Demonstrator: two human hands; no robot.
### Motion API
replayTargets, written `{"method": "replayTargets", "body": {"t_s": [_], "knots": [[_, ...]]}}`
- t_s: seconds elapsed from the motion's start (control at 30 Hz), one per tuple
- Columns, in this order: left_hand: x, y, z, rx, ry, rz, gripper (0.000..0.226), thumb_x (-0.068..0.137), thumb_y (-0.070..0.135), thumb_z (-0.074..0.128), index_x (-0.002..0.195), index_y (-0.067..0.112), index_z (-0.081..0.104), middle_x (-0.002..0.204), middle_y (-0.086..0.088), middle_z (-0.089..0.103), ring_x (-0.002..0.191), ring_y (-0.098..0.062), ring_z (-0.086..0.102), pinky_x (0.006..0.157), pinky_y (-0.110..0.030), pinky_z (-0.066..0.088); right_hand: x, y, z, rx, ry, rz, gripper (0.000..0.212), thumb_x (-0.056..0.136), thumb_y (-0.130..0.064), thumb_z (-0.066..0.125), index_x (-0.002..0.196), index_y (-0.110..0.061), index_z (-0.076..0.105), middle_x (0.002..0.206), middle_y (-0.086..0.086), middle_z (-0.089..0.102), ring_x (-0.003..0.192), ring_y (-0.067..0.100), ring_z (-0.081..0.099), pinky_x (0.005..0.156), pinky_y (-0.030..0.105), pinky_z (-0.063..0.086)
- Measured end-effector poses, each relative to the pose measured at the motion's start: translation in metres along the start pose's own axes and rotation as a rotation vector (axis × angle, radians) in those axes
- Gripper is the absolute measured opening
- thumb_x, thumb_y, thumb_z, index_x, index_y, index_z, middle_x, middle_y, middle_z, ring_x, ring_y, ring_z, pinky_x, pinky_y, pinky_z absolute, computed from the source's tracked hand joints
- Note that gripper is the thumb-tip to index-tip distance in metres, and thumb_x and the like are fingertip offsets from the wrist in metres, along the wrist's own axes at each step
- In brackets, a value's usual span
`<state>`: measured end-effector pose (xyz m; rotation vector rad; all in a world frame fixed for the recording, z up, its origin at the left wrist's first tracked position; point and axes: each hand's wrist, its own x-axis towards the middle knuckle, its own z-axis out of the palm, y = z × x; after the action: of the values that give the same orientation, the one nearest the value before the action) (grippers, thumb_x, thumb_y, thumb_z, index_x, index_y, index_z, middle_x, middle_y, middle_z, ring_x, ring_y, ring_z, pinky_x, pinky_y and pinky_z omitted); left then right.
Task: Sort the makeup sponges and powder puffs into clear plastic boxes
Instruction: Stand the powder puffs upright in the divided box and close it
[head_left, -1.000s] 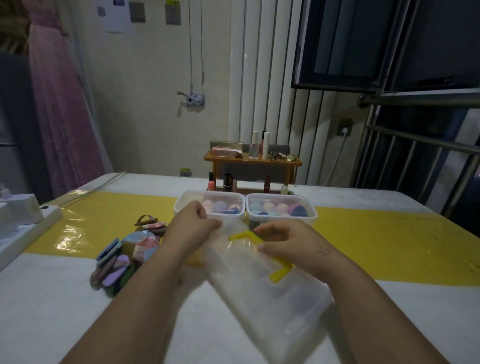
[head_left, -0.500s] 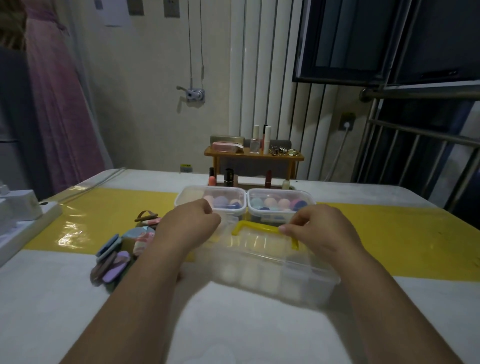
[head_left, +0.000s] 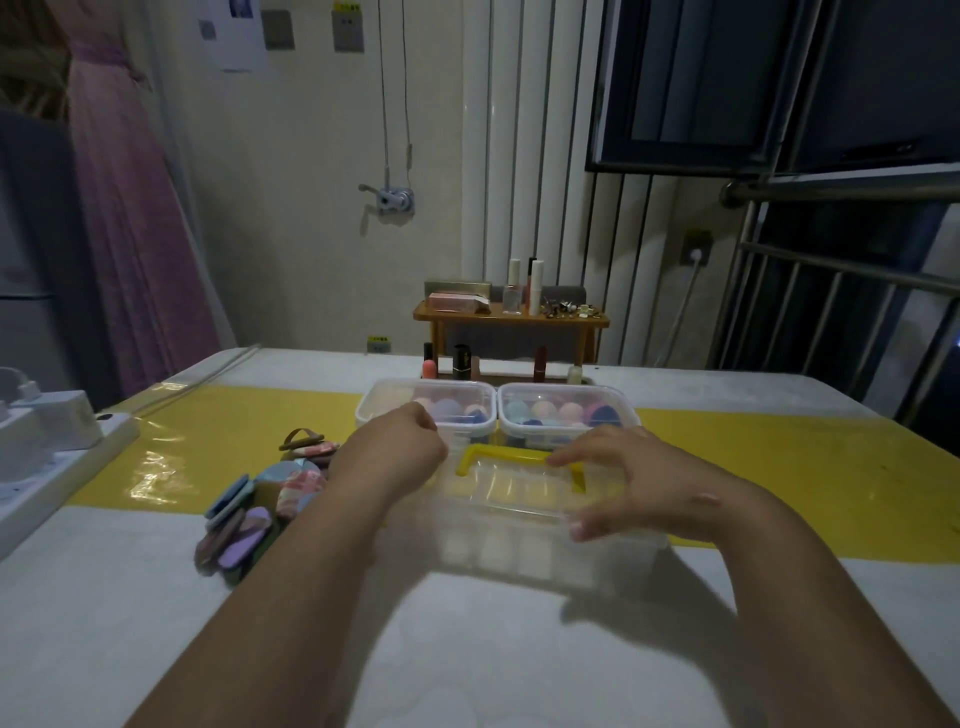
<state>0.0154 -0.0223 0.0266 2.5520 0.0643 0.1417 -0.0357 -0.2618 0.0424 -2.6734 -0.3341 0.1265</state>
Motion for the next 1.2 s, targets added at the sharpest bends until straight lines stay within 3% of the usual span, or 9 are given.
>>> {"method": "replayTargets", "body": {"t_s": [0.2, 0.3, 0.37, 0.43, 0.53, 0.7, 0.83, 0.97, 1.2], "knots": [[-0.004, -0.002, -0.004, 0.202, 0.005, 0.091, 0.021, 0.098, 0.032, 0.046, 0.117, 0.025, 0.051, 0.093, 0.002, 0.052, 0.079, -0.012, 0.051, 0.062, -0.029, 0.044, 0.004, -0.009, 0.007, -0.256, 0.028, -0.012, 0.081, 0.063, -0.051, 0.085, 0.135, -0.049, 0.047, 0.142, -0.021, 0.037, 0.137, 0.015, 0.026, 0.113, 0.035, 0.028], [-0.009, -0.009, 0.0, 0.313, 0.243, 0.363, 0.028, 0.095, 0.046, 0.047, 0.111, 0.028, 0.06, 0.102, 0.007, 0.051, 0.088, -0.009, 0.046, 0.065, -0.025, 0.035, 0.002, -0.01, 0.005, -0.281, 0.036, -0.025, 0.076, 0.069, -0.048, 0.081, 0.136, -0.047, 0.046, 0.143, -0.018, 0.036, 0.137, 0.014, 0.025, 0.112, 0.034, 0.028], [-0.011, -0.015, 0.003, 0.224, 0.306, 0.626, 0.041, 0.09, 0.061, 0.04, 0.094, 0.029, 0.065, 0.093, 0.011, 0.054, 0.084, -0.008, 0.046, 0.068, -0.028, 0.037, 0.002, -0.009, 0.005, -0.282, 0.047, -0.033, 0.075, 0.069, -0.048, 0.08, 0.136, -0.048, 0.046, 0.142, -0.018, 0.036, 0.136, 0.012, 0.025, 0.112, 0.033, 0.028], [-0.012, -0.024, 0.004, 0.182, 0.22, 0.755, 0.061, 0.082, 0.08, 0.034, 0.09, 0.029, 0.067, 0.088, 0.013, 0.057, 0.083, -0.009, 0.049, 0.069, -0.031, 0.042, 0.003, -0.007, 0.006, -0.26, 0.062, -0.049, 0.074, 0.068, -0.046, 0.079, 0.135, -0.048, 0.047, 0.141, -0.02, 0.036, 0.135, 0.01, 0.027, 0.112, 0.033, 0.029], [-0.014, -0.028, 0.003, 0.274, 0.072, 0.747, 0.08, 0.062, 0.096, 0.039, 0.106, 0.035, 0.065, 0.103, 0.014, 0.056, 0.096, -0.009, 0.048, 0.081, -0.033, 0.046, 0.005, -0.004, 0.008, -0.232, 0.073, -0.064, 0.075, 0.066, -0.045, 0.078, 0.135, -0.047, 0.049, 0.14, -0.022, 0.035, 0.134, 0.007, 0.029, 0.112, 0.031, 0.032], [-0.012, -0.028, 0.008, 0.388, 0.084, 0.795, 0.075, 0.059, 0.076, 0.069, 0.123, 0.041, 0.054, 0.118, 0.017, 0.049, 0.108, -0.01, 0.042, 0.091, -0.033, 0.043, 0.006, -0.001, 0.008, -0.239, 0.058, -0.057, 0.084, 0.061, -0.048, 0.087, 0.135, -0.047, 0.047, 0.137, -0.024, 0.032, 0.132, 0.007, 0.029, 0.111, 0.029, 0.034], [-0.01, -0.033, 0.005, 0.31, 0.176, 0.841, 0.06, 0.069, 0.072, 0.062, 0.118, 0.037, 0.063, 0.113, 0.013, 0.057, 0.102, -0.011, 0.052, 0.081, -0.03, 0.049, 0.008, -0.003, 0.009, -0.234, 0.155, -0.104, 0.071, 0.073, -0.036, 0.079, 0.137, -0.046, 0.051, 0.137, -0.025, 0.042, 0.126, 0.004, 0.042, 0.102, 0.022, 0.04], [-0.007, -0.035, 0.005, 0.269, 0.425, 0.972, 0.054, 0.081, 0.063, 0.054, 0.106, 0.018, 0.073, 0.097, 0.001, 0.069, 0.079, -0.017, 0.064, 0.062, -0.025, 0.047, 0.007, 0.002, 0.008, -0.057, 0.352, -0.139, 0.051, 0.078, -0.03, 0.078, 0.122, -0.052, 0.063, 0.134, -0.028, 0.056, 0.127, -0.001, 0.048, 0.1, 0.022, 0.043], [-0.001, -0.038, 0.003, 0.258, 0.701, 1.024, 0.054, 0.089, 0.053, 0.055, 0.107, 0.005, 0.074, 0.099, -0.012, 0.074, 0.088, -0.028, 0.068, 0.079, -0.037, 0.051, 0.008, 0.006, 0.011, -0.021, 0.56, -0.259, 0.05, 0.077, -0.034, 0.082, 0.123, -0.042, 0.067, 0.122, -0.023, 0.066, 0.112, -0.005, 0.059, 0.092, 0.024, 0.05]]}}
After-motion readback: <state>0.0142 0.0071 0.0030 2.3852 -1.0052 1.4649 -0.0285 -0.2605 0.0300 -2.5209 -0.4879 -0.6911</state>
